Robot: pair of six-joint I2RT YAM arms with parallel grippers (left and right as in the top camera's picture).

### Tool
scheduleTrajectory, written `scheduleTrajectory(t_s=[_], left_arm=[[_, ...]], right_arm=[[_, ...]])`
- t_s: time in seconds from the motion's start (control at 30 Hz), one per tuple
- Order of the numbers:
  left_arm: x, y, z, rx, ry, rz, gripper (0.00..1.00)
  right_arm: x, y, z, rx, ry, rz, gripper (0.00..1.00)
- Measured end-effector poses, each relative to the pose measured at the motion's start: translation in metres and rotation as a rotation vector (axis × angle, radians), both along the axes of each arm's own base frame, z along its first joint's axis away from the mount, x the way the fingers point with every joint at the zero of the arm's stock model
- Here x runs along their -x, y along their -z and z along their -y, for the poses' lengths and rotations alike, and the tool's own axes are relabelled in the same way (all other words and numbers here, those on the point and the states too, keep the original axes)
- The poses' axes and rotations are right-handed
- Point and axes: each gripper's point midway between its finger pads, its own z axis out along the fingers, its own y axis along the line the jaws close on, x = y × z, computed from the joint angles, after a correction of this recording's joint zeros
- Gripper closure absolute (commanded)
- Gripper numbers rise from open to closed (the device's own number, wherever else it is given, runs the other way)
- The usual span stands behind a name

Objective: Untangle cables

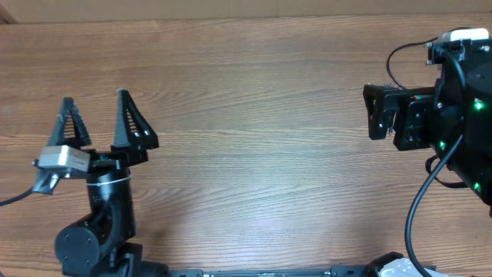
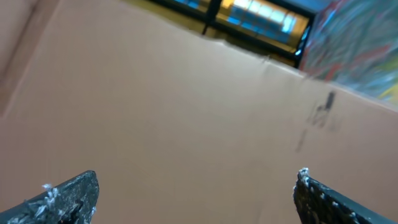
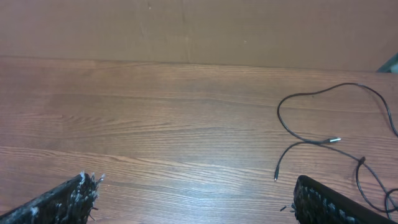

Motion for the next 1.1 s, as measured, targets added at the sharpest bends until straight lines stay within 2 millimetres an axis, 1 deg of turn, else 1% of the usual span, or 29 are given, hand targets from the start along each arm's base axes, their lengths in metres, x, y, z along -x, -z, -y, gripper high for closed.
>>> scheduleTrajectory(t_s=[0.1, 0.27, 0.33, 0.5, 0.63, 0.73, 0.93, 1.1], left_arm=[[-0.001, 0.021, -0.007, 0.009, -0.035, -0.033, 0.01], [0.011, 0.049, -0.022, 0.042, -0.105, -0.045, 0.00], [0.017, 0.065, -0.029, 0.060, -0.142, -0.050, 0.01], [0.032, 0.113, -0.051, 0.091, -0.241, -0.063, 0.00], [0.039, 0.138, -0.066, 0.119, -0.306, -0.069, 0.00], [0.041, 0.148, -0.072, 0.143, -0.326, -0.078, 0.00], [0.040, 0.153, -0.074, 0.168, -0.325, -0.081, 0.01], [0.035, 0.178, -0.074, 0.153, -0.334, -0.158, 0.01]], right_arm=[[0.000, 0.000, 0.000, 0.000, 0.000, 0.000, 0.00], [0.000, 0.000, 0.000, 0.000, 0.000, 0.000, 0.00], [0.000, 0.000, 0.000, 0.000, 0.001, 0.000, 0.00], [0.000, 0.000, 0.000, 0.000, 0.000, 0.000, 0.00], [0.000, 0.000, 0.000, 0.000, 0.000, 0.000, 0.00], [0.000, 0.000, 0.000, 0.000, 0.000, 0.000, 0.00], [0.000, 0.000, 0.000, 0.000, 0.001, 0.000, 0.00], [0.000, 0.000, 0.000, 0.000, 0.000, 0.000, 0.00]])
